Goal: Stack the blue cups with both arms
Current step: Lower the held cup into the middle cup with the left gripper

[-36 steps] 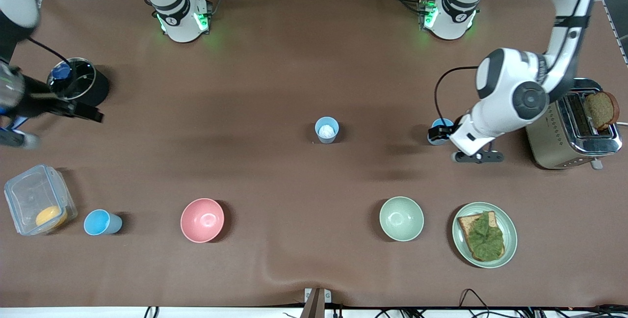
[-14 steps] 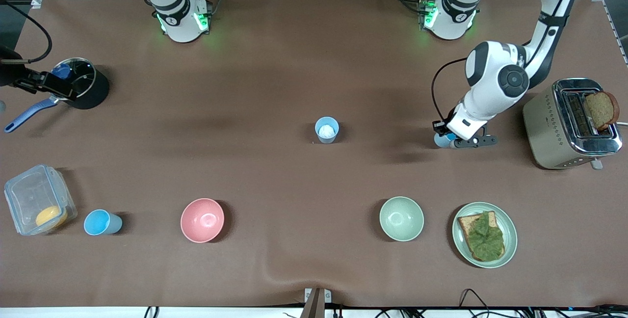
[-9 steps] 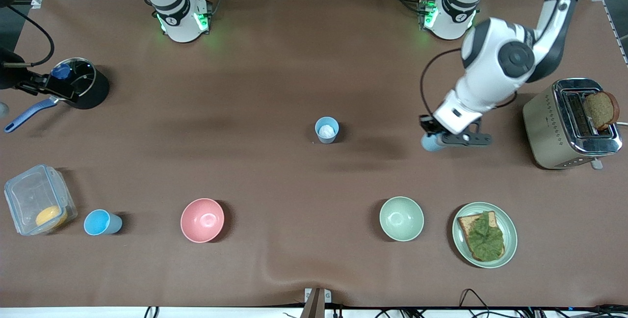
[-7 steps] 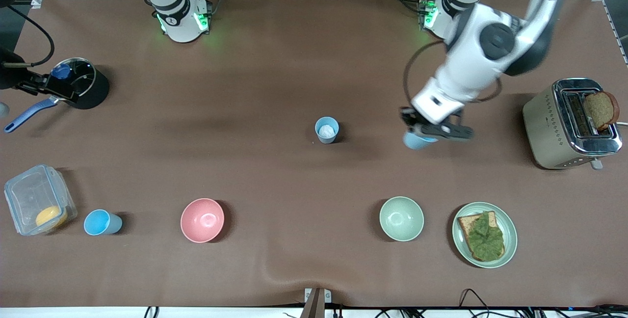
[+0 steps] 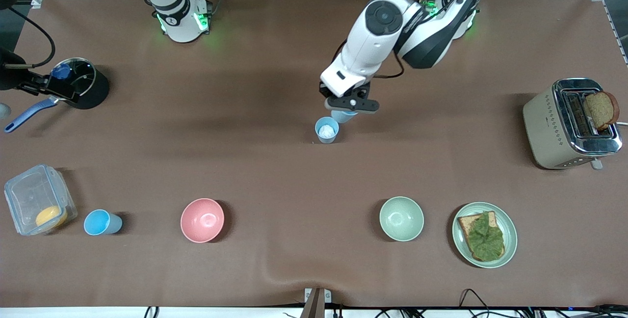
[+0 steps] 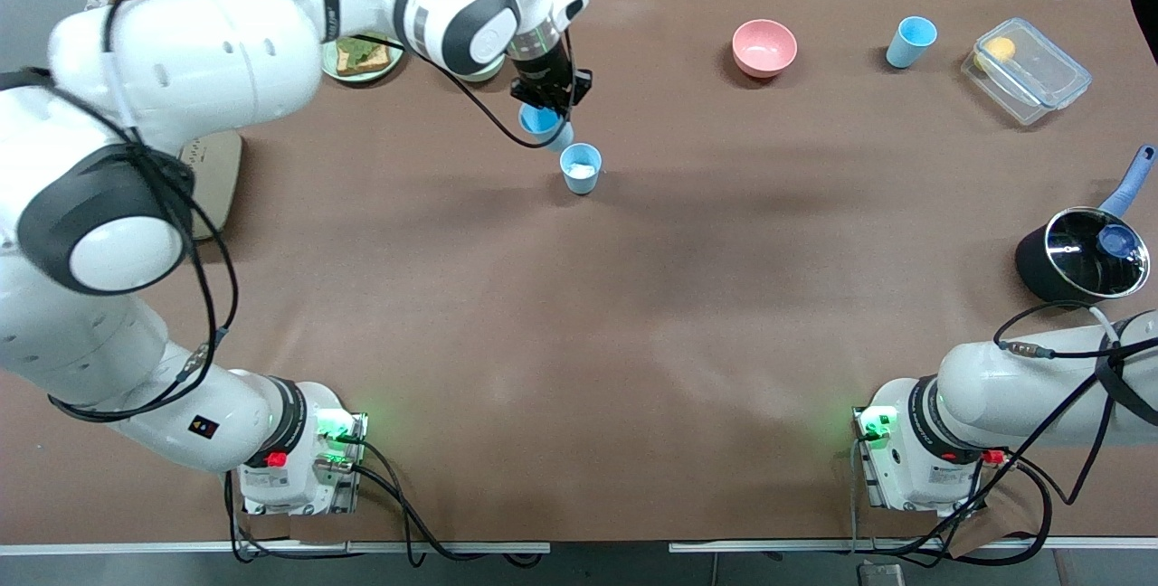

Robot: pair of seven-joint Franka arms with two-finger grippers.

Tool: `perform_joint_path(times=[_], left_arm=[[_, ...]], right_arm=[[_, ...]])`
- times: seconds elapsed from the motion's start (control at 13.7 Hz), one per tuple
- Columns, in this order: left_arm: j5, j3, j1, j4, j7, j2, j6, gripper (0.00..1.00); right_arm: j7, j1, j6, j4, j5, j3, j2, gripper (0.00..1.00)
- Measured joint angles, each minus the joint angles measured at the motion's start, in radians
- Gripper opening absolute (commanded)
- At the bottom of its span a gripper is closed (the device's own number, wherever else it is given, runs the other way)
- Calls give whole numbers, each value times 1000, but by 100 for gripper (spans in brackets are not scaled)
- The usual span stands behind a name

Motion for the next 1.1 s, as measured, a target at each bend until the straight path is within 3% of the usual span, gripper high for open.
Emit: perform_joint_path(times=[0.51,1.1], left_arm=[[124,2,-76,33,-153,155,117,0],[125,23,-79,51,-153,167,117,0]], right_arm=[[0,0,-2,0,0,1,1,100],[0,-5,-3,0,0,0,6,100]])
